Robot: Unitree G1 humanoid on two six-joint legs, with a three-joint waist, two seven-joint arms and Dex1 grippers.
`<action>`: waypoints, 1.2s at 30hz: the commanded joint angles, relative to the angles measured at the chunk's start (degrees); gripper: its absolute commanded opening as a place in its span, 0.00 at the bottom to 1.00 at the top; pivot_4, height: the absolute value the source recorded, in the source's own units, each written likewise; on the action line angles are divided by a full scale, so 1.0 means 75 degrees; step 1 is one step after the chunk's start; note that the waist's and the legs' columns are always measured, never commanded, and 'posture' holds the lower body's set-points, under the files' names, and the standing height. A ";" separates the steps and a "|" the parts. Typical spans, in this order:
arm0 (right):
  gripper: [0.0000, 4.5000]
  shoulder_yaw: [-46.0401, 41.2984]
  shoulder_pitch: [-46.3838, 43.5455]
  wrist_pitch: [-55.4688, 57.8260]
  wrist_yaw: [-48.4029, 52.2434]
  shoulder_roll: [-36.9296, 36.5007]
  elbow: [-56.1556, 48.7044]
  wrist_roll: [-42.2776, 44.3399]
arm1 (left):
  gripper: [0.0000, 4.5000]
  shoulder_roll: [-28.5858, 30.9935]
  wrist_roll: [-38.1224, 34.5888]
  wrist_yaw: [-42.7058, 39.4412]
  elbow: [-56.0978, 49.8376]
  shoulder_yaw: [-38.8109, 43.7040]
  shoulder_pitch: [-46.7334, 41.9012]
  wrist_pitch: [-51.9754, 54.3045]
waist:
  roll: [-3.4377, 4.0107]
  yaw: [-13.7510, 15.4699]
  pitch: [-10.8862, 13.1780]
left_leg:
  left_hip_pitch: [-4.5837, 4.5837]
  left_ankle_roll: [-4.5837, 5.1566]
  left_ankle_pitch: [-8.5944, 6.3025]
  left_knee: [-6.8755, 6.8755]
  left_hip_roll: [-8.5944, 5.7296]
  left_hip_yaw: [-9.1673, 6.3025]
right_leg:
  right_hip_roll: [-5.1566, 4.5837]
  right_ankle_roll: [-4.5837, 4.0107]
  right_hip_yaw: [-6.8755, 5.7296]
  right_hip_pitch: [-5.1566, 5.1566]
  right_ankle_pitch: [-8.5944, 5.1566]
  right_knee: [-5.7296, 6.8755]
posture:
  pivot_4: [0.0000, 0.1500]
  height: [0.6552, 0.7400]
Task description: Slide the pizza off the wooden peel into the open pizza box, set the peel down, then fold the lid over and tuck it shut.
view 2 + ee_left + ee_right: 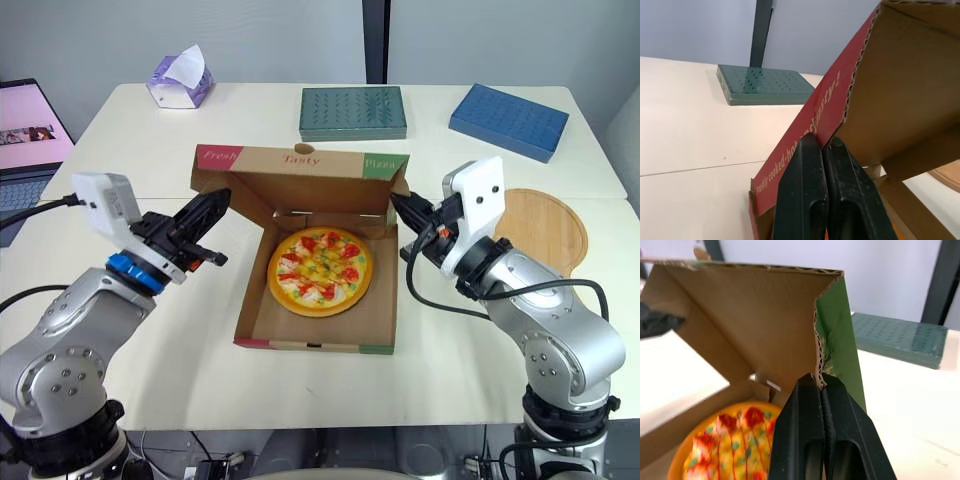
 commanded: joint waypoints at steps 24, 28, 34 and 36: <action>0.01 -0.0319 0.1324 -0.0312 0.0720 -0.1520 -0.0823 0.2125 | 0.00 0.0360 -0.0973 -0.0080 -0.1950 0.0162 0.3743 -0.1551 | 0.0003 0.0113 -0.0003 | 0.0012 0.0005 -0.0002 -0.0025 0.0014 0.0024 | 0.0008 -0.0002 0.0012 0.0038 -0.0001 -0.0096 | 1.00 1.00; 0.01 -0.0229 0.1761 -0.0628 0.0740 -0.1604 -0.0902 0.1861 | 0.00 0.0421 -0.0840 -0.0260 -0.1951 0.0116 0.4253 -0.1757 | 0.0000 0.0128 -0.0005 | 0.0012 0.0005 -0.0002 -0.0025 0.0014 0.0024 | 0.0008 -0.0002 0.0010 0.0040 -0.0002 -0.0096 | 1.00 1.00; 0.01 0.0374 0.2807 -0.1529 0.0951 -0.1620 -0.1034 0.0797 | 0.00 0.0364 -0.0504 -0.0434 -0.1838 -0.0114 0.4745 -0.2105 | 0.0000 0.0126 -0.0010 | 0.0014 0.0005 -0.0002 -0.0031 0.0015 0.0029 | 0.0008 -0.0001 0.0012 0.0042 -0.0002 -0.0101 | 1.00 1.00; 0.01 0.0689 0.3145 -0.1963 0.1100 -0.1694 -0.0972 0.0210 | 0.00 0.0323 -0.0442 -0.0583 -0.1749 -0.0197 0.4920 -0.2230 | -0.0003 0.0125 -0.0016 | 0.0017 0.0005 -0.0002 -0.0031 0.0015 0.0033 | 0.0008 -0.0001 0.0014 0.0043 -0.0002 -0.0100 | 1.00 1.00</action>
